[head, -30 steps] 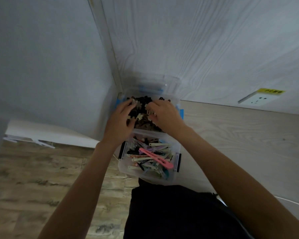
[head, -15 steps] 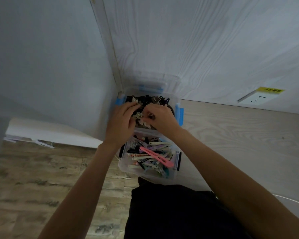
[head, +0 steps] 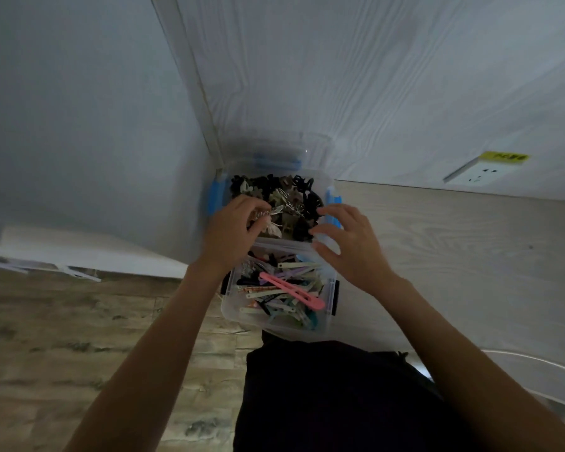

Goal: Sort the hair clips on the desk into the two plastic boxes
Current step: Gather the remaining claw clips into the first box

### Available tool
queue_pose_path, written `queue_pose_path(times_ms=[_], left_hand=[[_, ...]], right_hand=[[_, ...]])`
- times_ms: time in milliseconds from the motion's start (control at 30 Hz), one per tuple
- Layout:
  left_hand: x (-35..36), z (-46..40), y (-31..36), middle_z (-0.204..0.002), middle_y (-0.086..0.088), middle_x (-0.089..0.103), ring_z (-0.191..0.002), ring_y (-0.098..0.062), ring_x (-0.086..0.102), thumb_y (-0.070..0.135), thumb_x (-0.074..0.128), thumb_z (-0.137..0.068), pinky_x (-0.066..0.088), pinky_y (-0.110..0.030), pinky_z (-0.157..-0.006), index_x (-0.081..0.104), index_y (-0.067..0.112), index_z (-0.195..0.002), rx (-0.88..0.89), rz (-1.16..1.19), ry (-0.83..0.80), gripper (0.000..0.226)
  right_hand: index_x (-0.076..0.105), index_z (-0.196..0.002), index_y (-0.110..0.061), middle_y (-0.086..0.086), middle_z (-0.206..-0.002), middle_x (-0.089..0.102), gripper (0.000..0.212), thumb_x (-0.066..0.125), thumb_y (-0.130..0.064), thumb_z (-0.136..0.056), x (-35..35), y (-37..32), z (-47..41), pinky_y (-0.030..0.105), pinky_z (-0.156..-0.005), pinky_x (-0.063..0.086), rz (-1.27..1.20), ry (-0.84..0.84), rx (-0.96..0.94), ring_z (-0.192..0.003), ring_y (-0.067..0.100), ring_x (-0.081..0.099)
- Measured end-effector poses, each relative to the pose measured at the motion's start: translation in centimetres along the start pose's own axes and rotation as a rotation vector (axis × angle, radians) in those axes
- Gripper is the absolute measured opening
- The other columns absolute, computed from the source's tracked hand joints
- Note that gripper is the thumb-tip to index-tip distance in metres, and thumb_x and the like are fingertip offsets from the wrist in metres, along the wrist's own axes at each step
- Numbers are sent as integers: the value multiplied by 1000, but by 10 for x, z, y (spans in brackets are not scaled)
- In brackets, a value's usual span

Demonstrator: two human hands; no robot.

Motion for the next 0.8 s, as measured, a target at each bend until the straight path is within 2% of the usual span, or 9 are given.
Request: queue_pose_path(times_ms=[133,167,267,367,467,633,800], left_hand=[[3,3,15,-101,2,61,-84,-4,58,22,62,-88,44,-3,-75,62,12,-103,-10,136,44,18],[6,0,24,-99,0,62,-84,-5,58,19,63,-88,45,-4,-75,63,10,-103,20,150,35,18],[20,-12,50,-96,-5,68,-84,-13,61,16,66,-84,49,-18,-77,67,9,-103,143,115,-29,20],[34,-22,65,-93,-6,72,-85,-18,63,16,70,-80,45,-23,-79,70,9,-100,209,11,-91,21],[38,-28,67,-87,-5,71,-82,-18,61,20,72,-78,45,-26,-76,69,12,-97,208,-28,-106,20],[37,-35,55,-91,-2,69,-85,-16,60,22,66,-84,51,-35,-78,66,14,-99,109,-22,-80,17],[44,-47,67,-92,2,69,-87,-15,58,27,64,-85,39,-23,-69,66,18,-97,90,-107,-81,15]], right_hand=[[67,-102,-16,7,-124,59,31,48,-37,-88,2,5,2,40,-97,40,-18,-20,55,-122,24,47],[66,-104,-14,8,-122,60,31,49,-34,-88,-2,7,1,39,-96,42,-50,13,69,-118,25,50],[63,-108,-10,9,-115,61,26,57,-22,-85,-14,16,-1,37,-94,45,-113,122,164,-110,25,53],[61,-110,-9,11,-121,58,31,67,-17,-80,-14,23,-4,37,-96,42,-101,111,234,-113,28,50],[62,-109,-9,14,-126,54,32,68,-21,-80,-7,21,-6,40,-96,41,-105,77,241,-116,31,47],[61,-112,-7,16,-130,50,34,67,-20,-81,1,17,-11,43,-92,45,-86,67,258,-113,34,50],[62,-106,-5,16,-132,46,28,66,-13,-80,-3,21,-15,42,-86,49,-87,61,303,-106,32,53]])
Point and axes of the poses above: each hand's wrist, its own z-axis away from the middle knuckle, its own x-axis out of the palm, y = z × x, the point moved 6 cm from there along -z, towards the middle knuckle
